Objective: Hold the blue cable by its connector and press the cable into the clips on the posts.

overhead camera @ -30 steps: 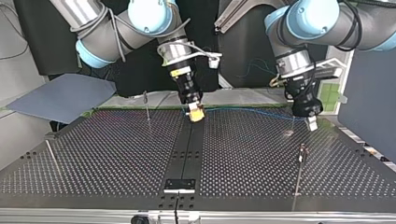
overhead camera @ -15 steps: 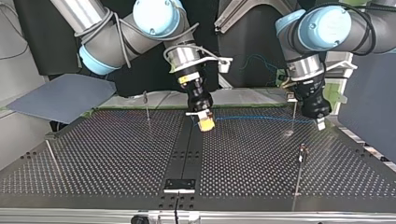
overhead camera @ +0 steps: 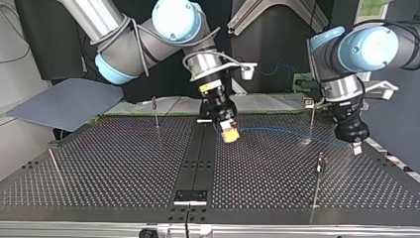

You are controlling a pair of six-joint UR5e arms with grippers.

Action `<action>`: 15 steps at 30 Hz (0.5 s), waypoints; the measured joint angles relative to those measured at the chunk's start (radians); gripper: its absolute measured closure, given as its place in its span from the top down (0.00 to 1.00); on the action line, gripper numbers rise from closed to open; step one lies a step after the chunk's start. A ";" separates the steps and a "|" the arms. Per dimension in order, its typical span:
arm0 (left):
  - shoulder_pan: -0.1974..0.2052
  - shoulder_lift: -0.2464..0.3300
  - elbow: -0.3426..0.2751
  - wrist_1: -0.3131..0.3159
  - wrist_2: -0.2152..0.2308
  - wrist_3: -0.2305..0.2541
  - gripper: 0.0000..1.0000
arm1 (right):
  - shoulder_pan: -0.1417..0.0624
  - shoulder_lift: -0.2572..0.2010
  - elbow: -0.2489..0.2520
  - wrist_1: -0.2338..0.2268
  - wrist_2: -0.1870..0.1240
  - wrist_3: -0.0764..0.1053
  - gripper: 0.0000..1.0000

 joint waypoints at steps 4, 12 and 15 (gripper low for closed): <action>0.005 -0.029 0.026 -0.003 0.019 0.002 0.00 | -0.004 0.002 -0.006 0.001 0.002 0.007 0.00; 0.015 -0.063 0.047 0.014 0.029 0.000 0.00 | -0.018 0.003 -0.008 0.001 0.001 0.017 0.00; 0.021 -0.066 0.054 0.025 0.037 -0.004 0.00 | -0.024 0.003 -0.009 0.001 -0.001 0.020 0.00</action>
